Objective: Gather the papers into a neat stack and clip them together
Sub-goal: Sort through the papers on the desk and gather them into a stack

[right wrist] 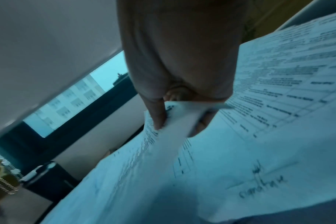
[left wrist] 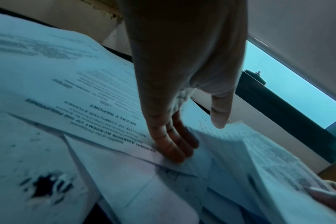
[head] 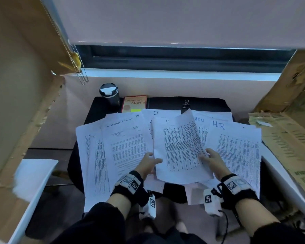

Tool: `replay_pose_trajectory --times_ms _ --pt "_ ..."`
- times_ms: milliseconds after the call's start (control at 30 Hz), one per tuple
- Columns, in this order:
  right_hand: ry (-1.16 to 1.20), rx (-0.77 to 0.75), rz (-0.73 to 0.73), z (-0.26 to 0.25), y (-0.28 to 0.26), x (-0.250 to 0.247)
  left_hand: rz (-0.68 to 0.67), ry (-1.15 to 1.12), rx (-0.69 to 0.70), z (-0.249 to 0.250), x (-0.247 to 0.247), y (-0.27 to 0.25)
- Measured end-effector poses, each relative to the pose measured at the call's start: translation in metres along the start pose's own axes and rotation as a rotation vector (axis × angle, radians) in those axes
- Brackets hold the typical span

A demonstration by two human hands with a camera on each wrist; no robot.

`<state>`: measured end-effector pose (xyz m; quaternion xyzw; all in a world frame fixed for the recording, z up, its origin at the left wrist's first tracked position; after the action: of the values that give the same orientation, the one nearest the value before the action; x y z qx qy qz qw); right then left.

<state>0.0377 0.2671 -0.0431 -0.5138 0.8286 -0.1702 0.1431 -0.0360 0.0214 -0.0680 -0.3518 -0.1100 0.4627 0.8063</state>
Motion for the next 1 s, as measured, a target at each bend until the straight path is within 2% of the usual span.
replay_pose_trajectory --times_ms 133,233,333,400,467,500,600,700,800,900,1000 --pt "0.11 -0.041 -0.07 -0.014 -0.033 0.0 -0.063 -0.069 0.109 0.003 0.003 0.002" --pt "0.108 -0.042 0.012 -0.014 -0.049 -0.016 -0.098 -0.059 0.192 0.016 0.02 -0.002" --pt "0.045 -0.118 0.238 -0.01 -0.053 -0.054 -0.103 -0.043 0.257 0.03 0.039 -0.003" --pt "-0.006 -0.164 0.509 -0.006 -0.056 -0.092 -0.079 -0.048 0.263 0.037 0.047 -0.001" --pt "-0.212 -0.117 0.764 0.002 -0.058 -0.128 -0.045 -0.05 0.241 0.041 0.051 0.002" --pt "-0.295 -0.059 0.83 0.008 -0.057 -0.141 -0.034 -0.039 0.231 0.044 0.052 0.001" --pt "-0.325 0.105 0.8 0.026 -0.044 -0.158 -0.023 -0.019 0.233 0.053 0.057 -0.001" --pt "-0.306 0.112 0.769 0.031 -0.037 -0.162 0.006 -0.014 0.23 0.056 0.06 -0.003" --pt "-0.324 -0.031 0.77 0.018 -0.034 -0.167 0.042 -0.035 0.222 0.056 0.063 -0.004" --pt "-0.355 -0.232 0.766 -0.018 -0.037 -0.176 0.097 -0.078 0.24 0.055 0.058 -0.005" --pt "-0.291 -0.442 0.564 -0.056 -0.041 -0.19 0.182 -0.071 0.23 0.048 0.042 -0.003"
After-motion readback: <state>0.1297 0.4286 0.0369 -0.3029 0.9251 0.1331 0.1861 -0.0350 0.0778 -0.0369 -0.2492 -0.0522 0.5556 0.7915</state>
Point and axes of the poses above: each hand's wrist, its own y-axis towards the middle knuckle, its own x-axis out of the palm, z = x × y, the point moved 6 cm from there along y, towards the middle knuckle, and after that the axes turned 14 degrees about y, right-handed, at the moved point
